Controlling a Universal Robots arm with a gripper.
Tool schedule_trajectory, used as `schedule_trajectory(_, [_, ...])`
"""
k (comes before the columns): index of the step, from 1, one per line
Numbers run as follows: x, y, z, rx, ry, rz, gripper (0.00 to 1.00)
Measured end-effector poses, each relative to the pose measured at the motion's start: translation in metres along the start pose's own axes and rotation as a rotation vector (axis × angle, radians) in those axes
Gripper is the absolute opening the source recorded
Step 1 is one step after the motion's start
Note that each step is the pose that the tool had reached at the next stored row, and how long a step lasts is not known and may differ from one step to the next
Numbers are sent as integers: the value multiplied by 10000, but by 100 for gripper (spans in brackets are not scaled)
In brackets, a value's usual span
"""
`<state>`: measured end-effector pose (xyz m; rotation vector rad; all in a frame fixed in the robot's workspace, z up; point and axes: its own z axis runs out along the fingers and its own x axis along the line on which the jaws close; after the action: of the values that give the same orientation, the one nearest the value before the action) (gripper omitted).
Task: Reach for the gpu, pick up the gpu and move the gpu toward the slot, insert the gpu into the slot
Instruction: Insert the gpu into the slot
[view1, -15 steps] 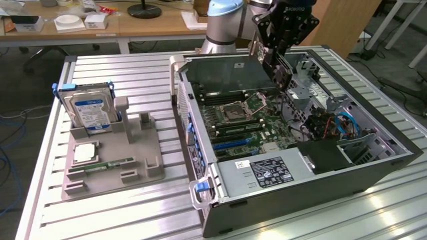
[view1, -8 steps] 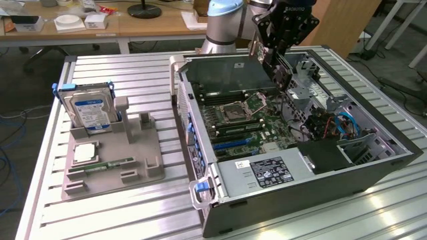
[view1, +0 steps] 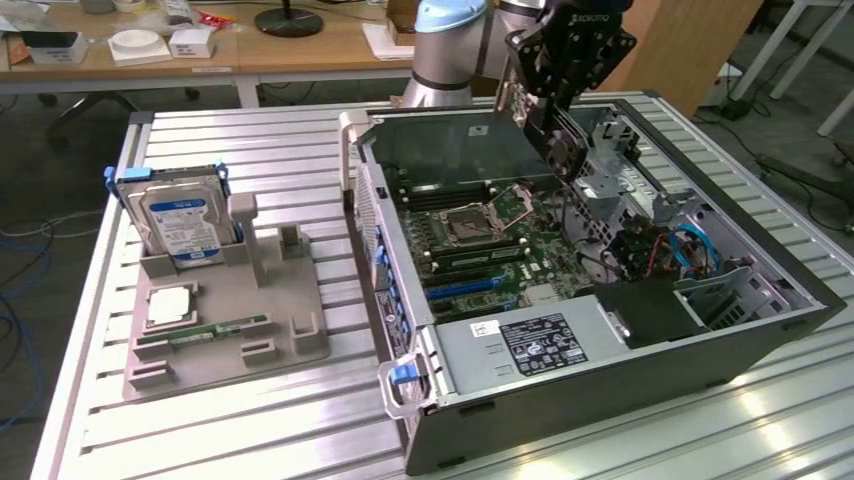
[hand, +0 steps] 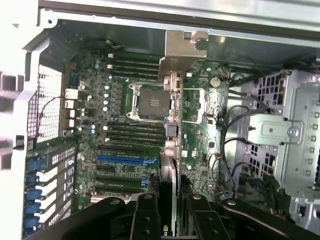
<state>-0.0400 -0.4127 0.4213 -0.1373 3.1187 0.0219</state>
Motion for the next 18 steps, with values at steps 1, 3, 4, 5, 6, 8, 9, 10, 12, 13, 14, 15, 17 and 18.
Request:
schedule_trajectory(1, [0, 0, 0, -4, 2, -173, 26])
schedule_trajectory(3, [0, 0, 1, -11, 7, -528, 26])
schedule_trajectory(4, [0, 0, 0, -14, 9, -709, 26])
schedule_trajectory(5, [0, 0, 0, -18, 12, -878, 26])
schedule_trajectory(6, [0, 0, 1, -21, 13, -1028, 26])
schedule_trajectory(8, [0, 0, 1, -28, 17, -1320, 26])
schedule_trajectory(9, [0, 0, 1, -30, 19, -1466, 26])
schedule_trajectory(10, [0, 0, 2, -33, 21, -1617, 26])
schedule_trajectory(12, [0, 0, 2, -39, 25, -1903, 26])
schedule_trajectory(13, [0, 0, 3, -42, 27, -2051, 26])
schedule_trajectory(14, [0, 0, 4, -45, 30, -2242, 26])
schedule_trajectory(15, [0, 0, 5, -48, 32, -2402, 26])
schedule_trajectory(17, [0, 0, 9, -56, 35, -2715, 26])
schedule_trajectory(18, [0, 0, 11, -58, 37, -2865, 26])
